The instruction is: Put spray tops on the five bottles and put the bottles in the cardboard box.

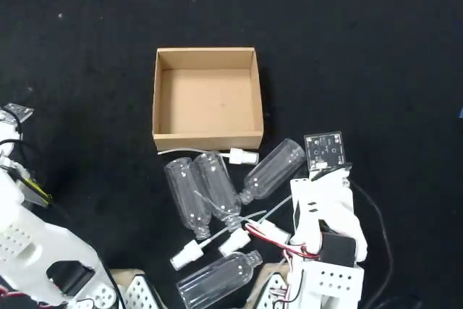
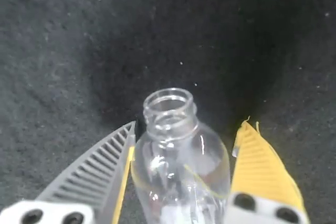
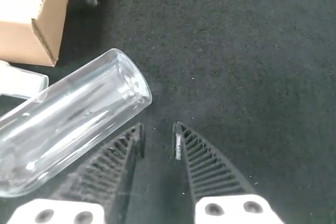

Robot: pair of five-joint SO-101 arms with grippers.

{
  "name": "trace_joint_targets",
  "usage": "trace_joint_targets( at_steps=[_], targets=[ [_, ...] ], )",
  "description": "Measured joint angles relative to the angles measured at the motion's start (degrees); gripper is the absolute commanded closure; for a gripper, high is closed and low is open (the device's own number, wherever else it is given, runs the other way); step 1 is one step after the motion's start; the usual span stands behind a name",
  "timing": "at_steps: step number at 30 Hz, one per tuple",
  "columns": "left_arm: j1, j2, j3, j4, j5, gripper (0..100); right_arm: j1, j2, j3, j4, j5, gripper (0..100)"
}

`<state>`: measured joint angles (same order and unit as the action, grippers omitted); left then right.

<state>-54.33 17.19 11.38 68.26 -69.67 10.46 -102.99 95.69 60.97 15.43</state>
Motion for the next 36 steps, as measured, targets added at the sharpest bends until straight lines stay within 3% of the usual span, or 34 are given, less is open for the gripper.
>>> trace_joint_targets(
  at_steps=[4, 11, 20, 26, 32, 36],
  targets=[
    [0.0, 0.0, 0.0, -0.1, 0.0, 72, 0.0, 0.0, 0.0, 0.0, 0.0, 91.0],
    [-0.7, 0.0, 0.0, 0.9, 0.0, 94, 0.0, 0.0, 0.0, 0.0, 0.0, 91.0],
    [1.9, 0.0, -6.6, 9.8, 2.9, 80, 0.0, 0.0, 0.0, 0.0, 0.0, 91.0],
    [8.6, 0.1, -11.4, 10.6, 8.3, 76, 0.0, 0.0, 0.0, 0.0, 0.0, 91.0],
    [9.1, 0.1, -11.9, 11.0, 8.6, 76, 0.0, 0.0, 0.0, 0.0, 0.0, 91.0],
    [9.1, 0.1, -11.9, 11.0, 8.6, 66, 0.0, 0.0, 0.0, 0.0, 0.0, 91.0]
  ],
)
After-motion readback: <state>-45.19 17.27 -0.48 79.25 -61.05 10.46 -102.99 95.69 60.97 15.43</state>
